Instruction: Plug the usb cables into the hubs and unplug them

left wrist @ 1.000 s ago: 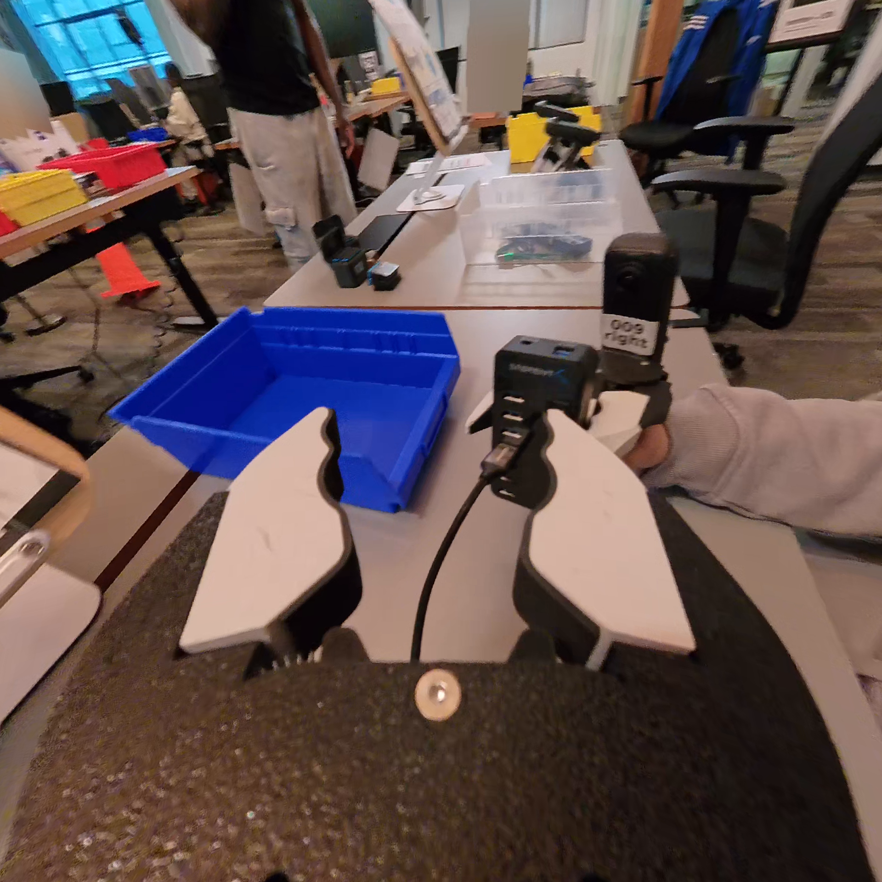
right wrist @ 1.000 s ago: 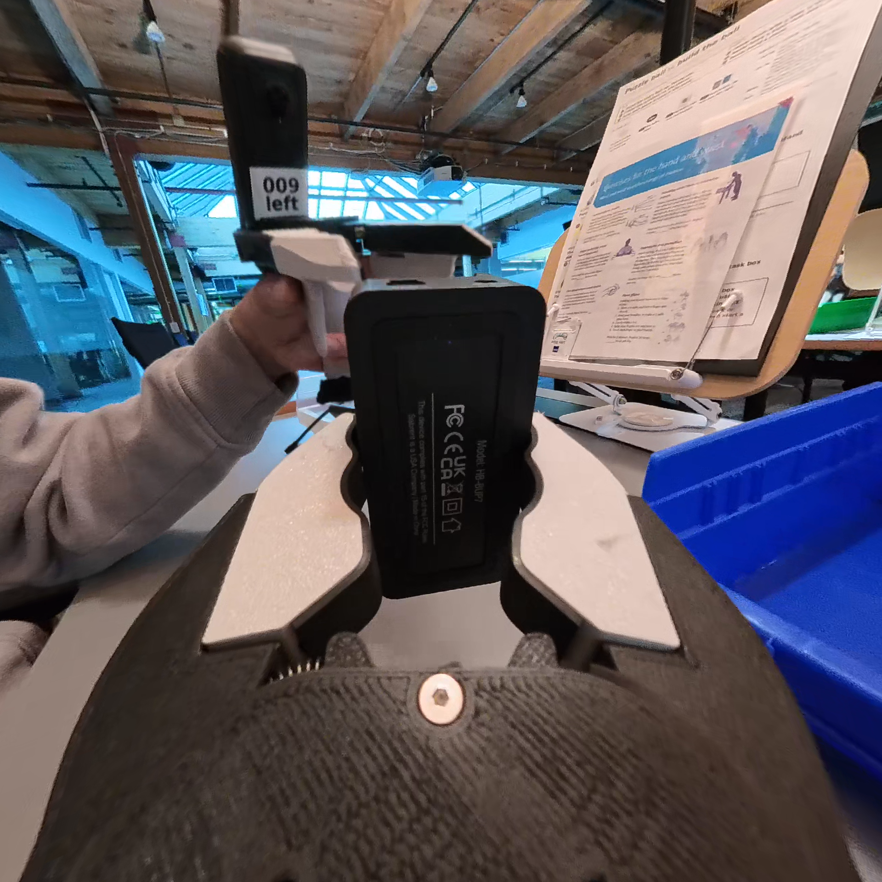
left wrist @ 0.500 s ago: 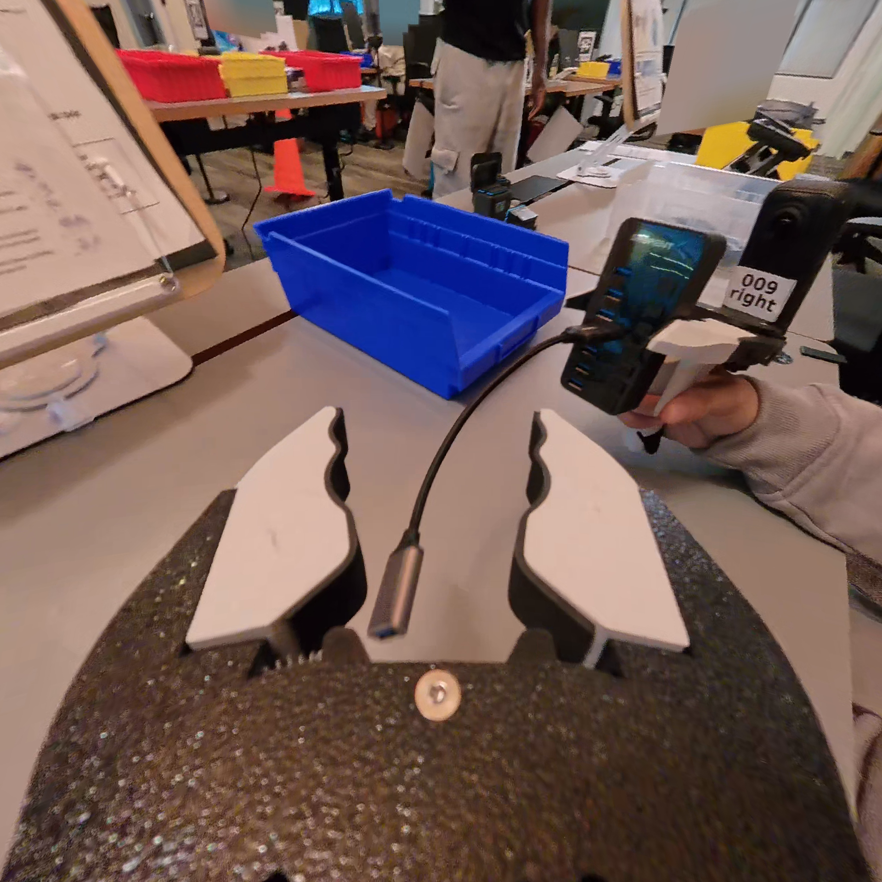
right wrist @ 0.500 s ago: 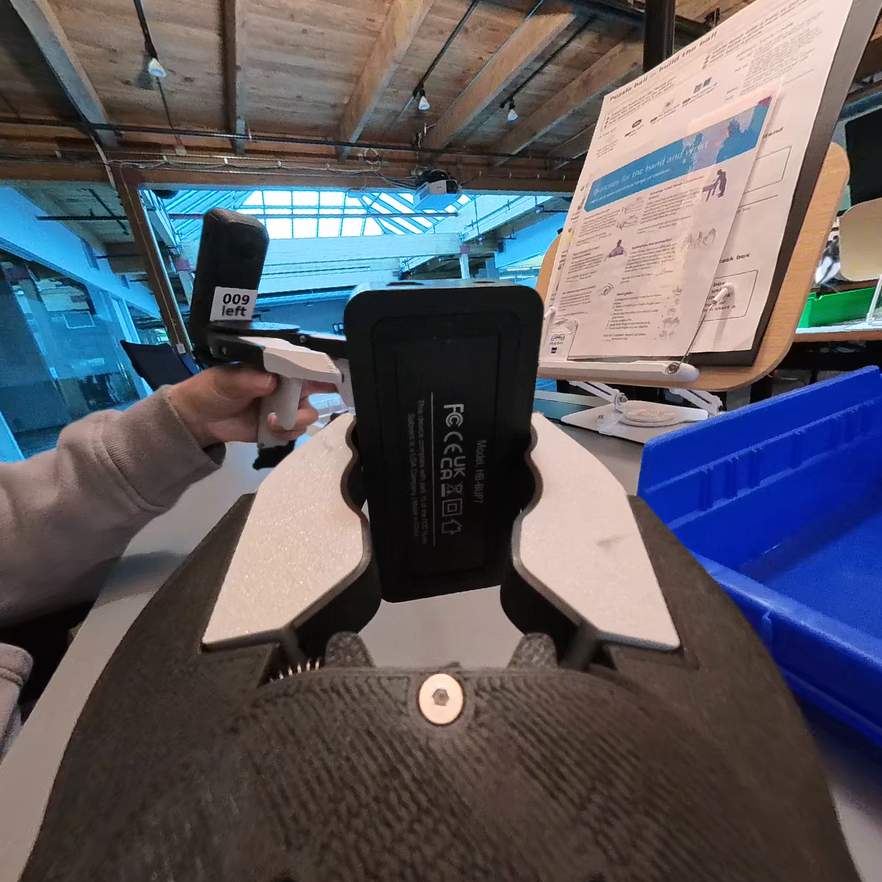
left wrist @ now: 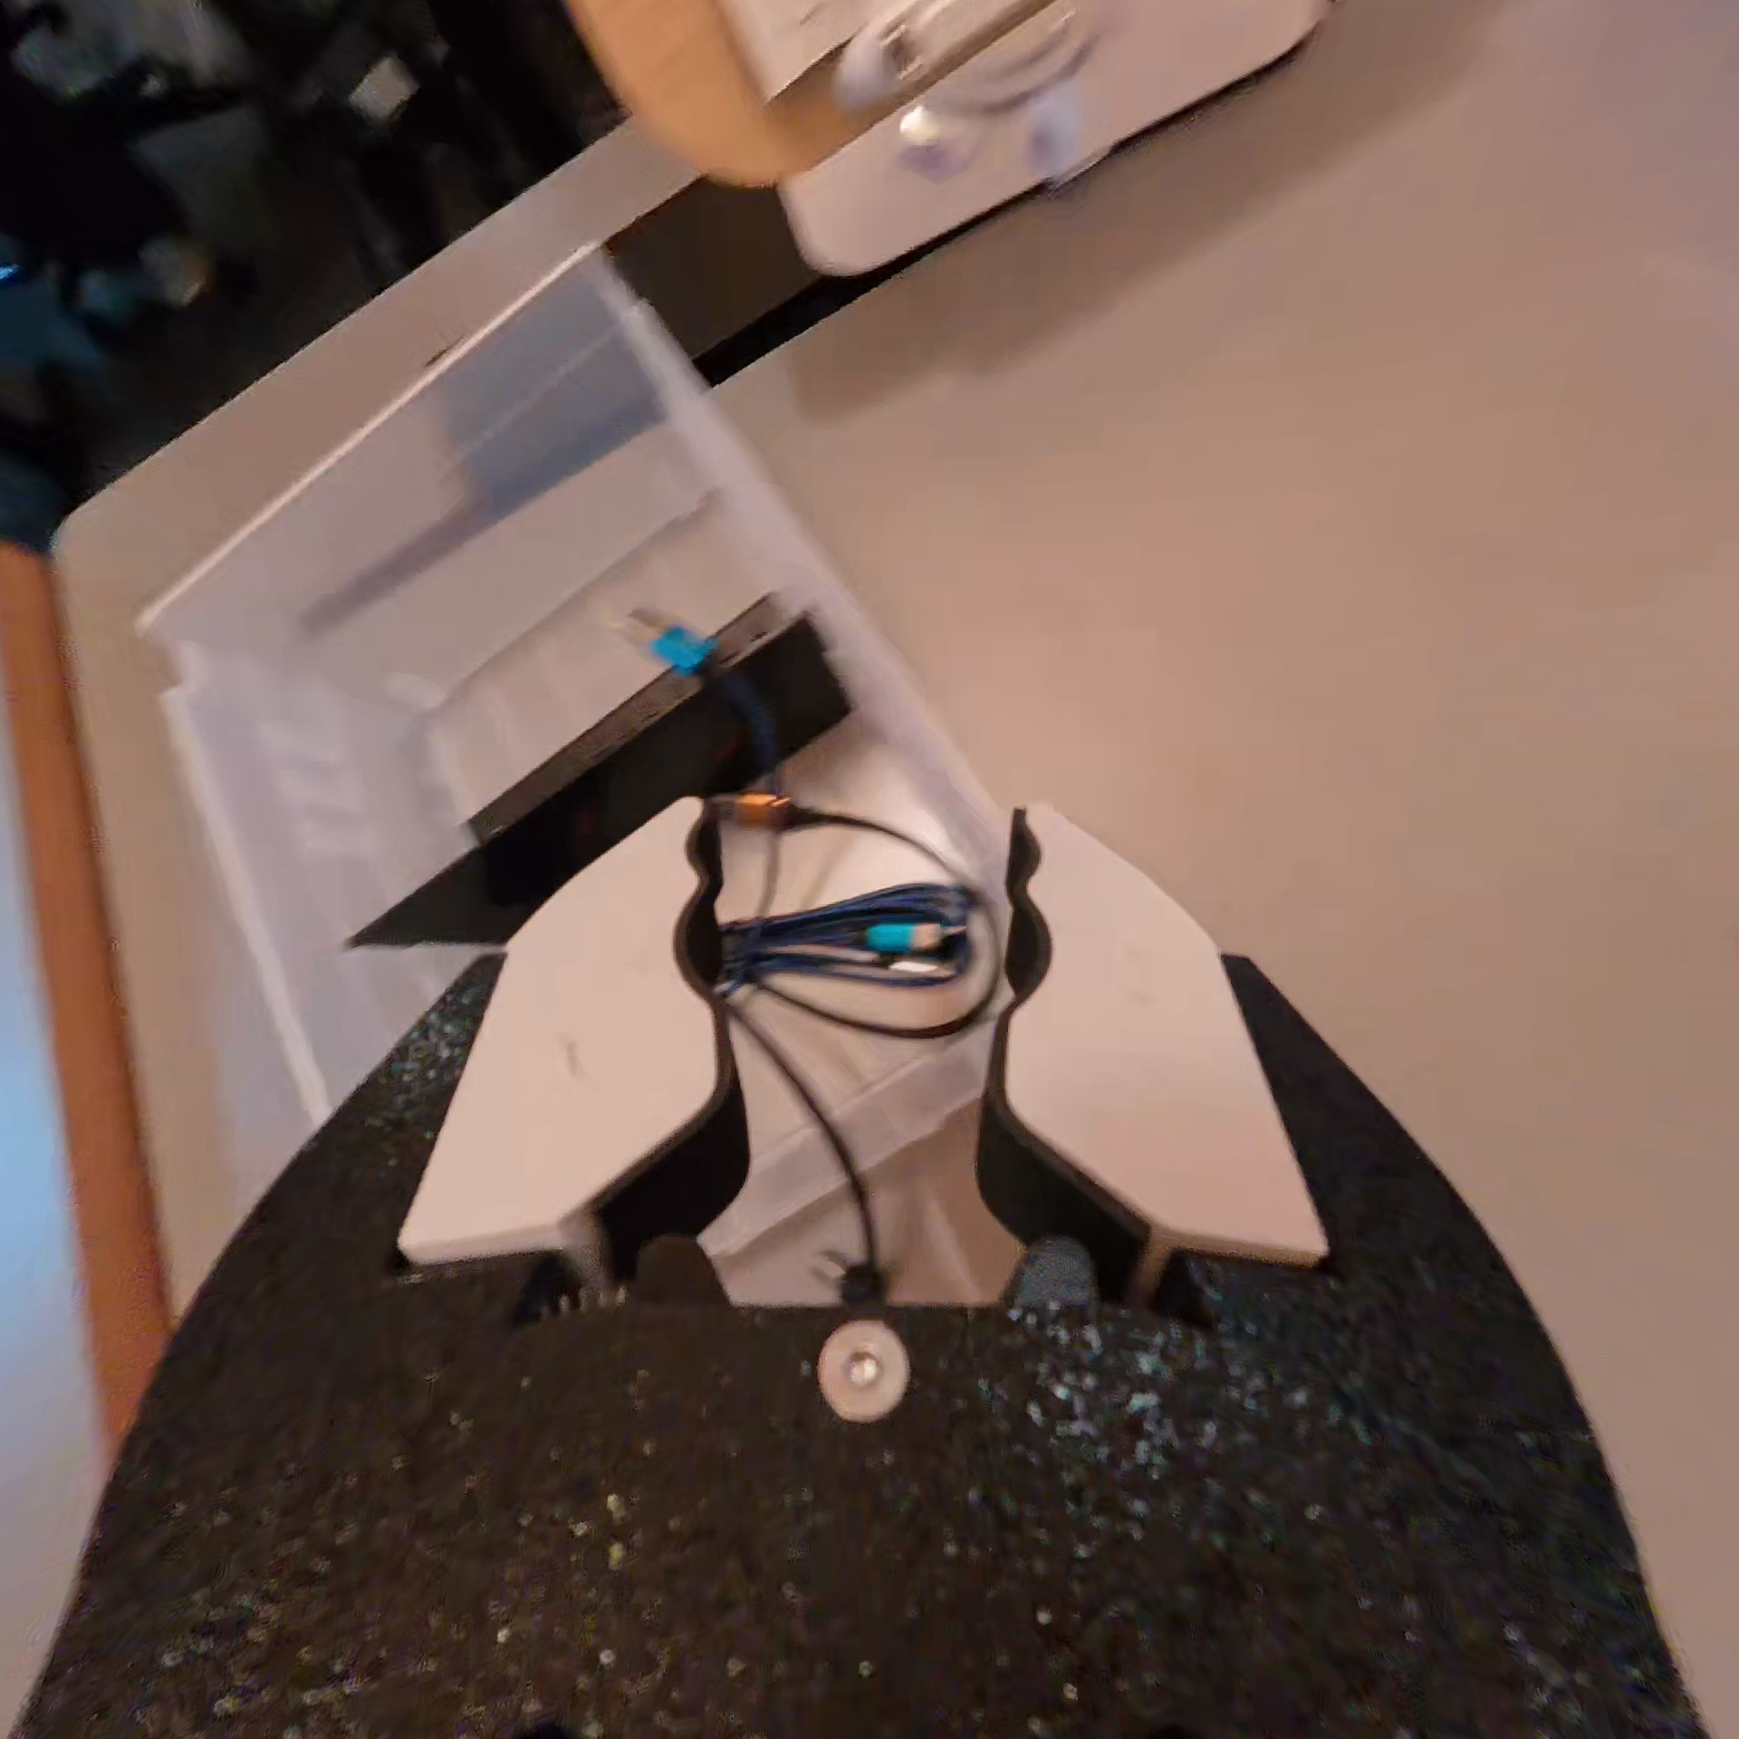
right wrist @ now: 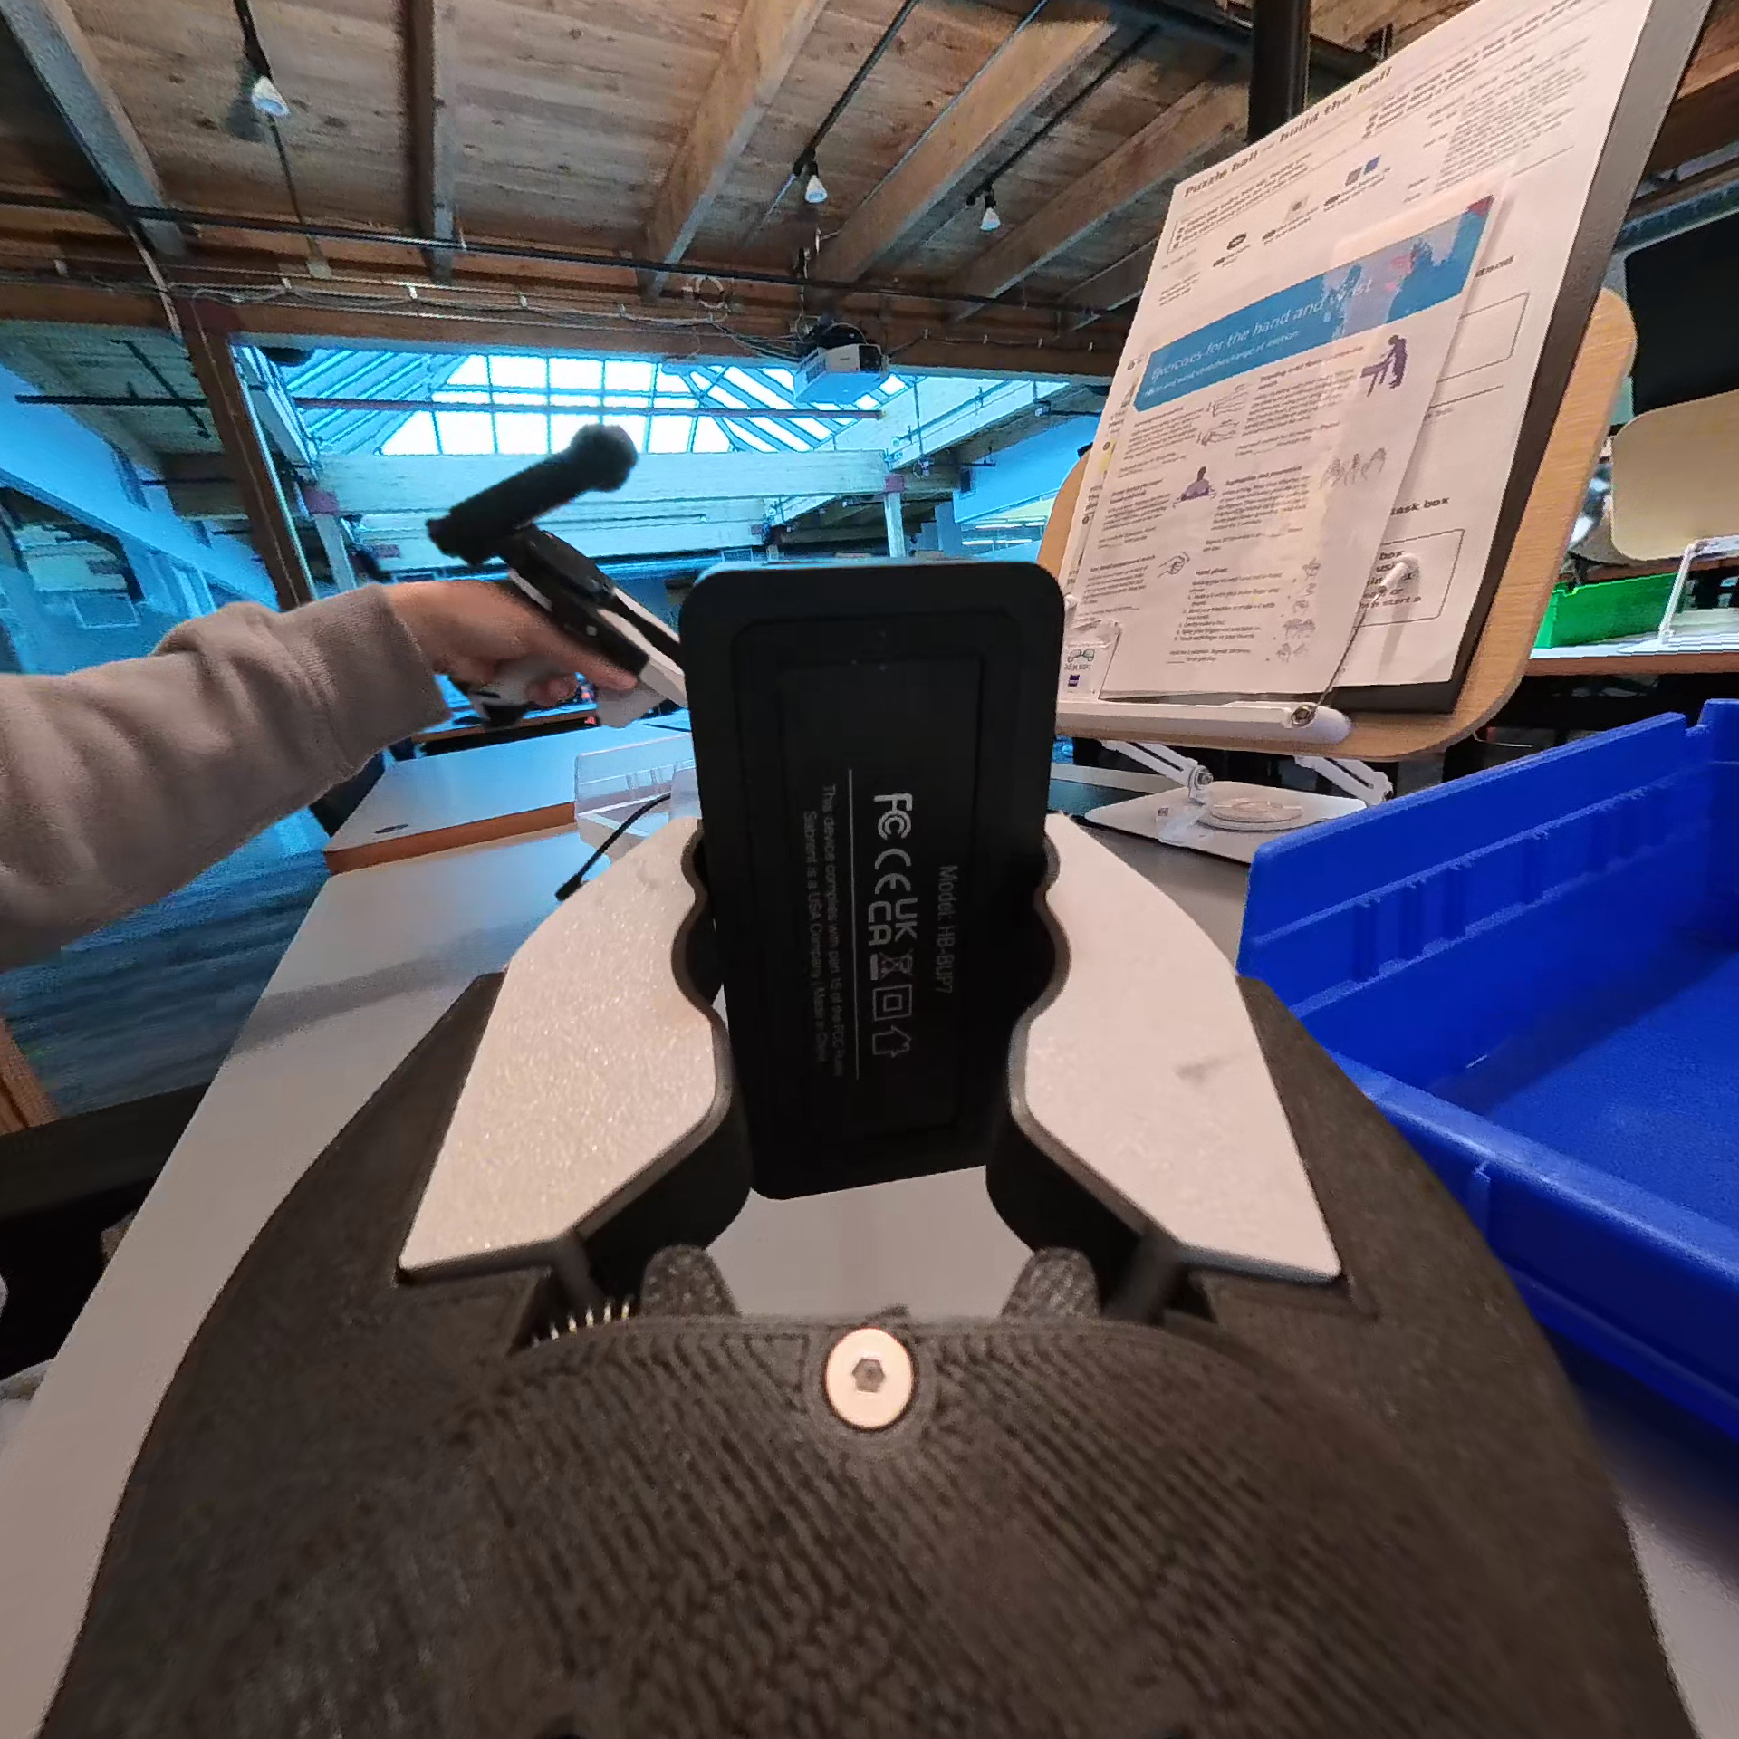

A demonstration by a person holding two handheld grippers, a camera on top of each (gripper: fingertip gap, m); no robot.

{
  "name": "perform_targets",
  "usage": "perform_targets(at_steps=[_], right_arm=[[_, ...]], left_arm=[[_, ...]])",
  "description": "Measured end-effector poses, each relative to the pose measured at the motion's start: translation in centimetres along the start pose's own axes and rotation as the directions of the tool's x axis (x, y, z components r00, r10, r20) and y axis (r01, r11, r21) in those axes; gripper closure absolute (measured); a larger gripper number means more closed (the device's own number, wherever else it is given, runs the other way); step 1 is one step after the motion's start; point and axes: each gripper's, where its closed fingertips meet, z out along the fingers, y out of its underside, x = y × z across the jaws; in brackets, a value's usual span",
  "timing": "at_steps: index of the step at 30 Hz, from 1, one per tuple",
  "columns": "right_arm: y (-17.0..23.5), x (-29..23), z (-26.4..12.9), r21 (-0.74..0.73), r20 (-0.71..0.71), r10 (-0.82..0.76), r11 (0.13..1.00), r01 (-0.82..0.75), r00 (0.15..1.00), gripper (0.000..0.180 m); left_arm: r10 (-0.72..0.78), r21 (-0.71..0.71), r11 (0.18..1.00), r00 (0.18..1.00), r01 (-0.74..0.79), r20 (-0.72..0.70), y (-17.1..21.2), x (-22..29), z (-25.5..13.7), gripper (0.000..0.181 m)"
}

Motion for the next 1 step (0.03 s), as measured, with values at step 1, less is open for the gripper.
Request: perform_targets(at_steps=[1], right_arm=[[-0.02,-0.04,0.00,0.002,0.004,0.002,1.000,-0.003,1.000,0.116]], left_arm=[[0.000,-0.031,1.000,1.000,0.001,0.027,0.57,-1.41,0.30,0.124]])
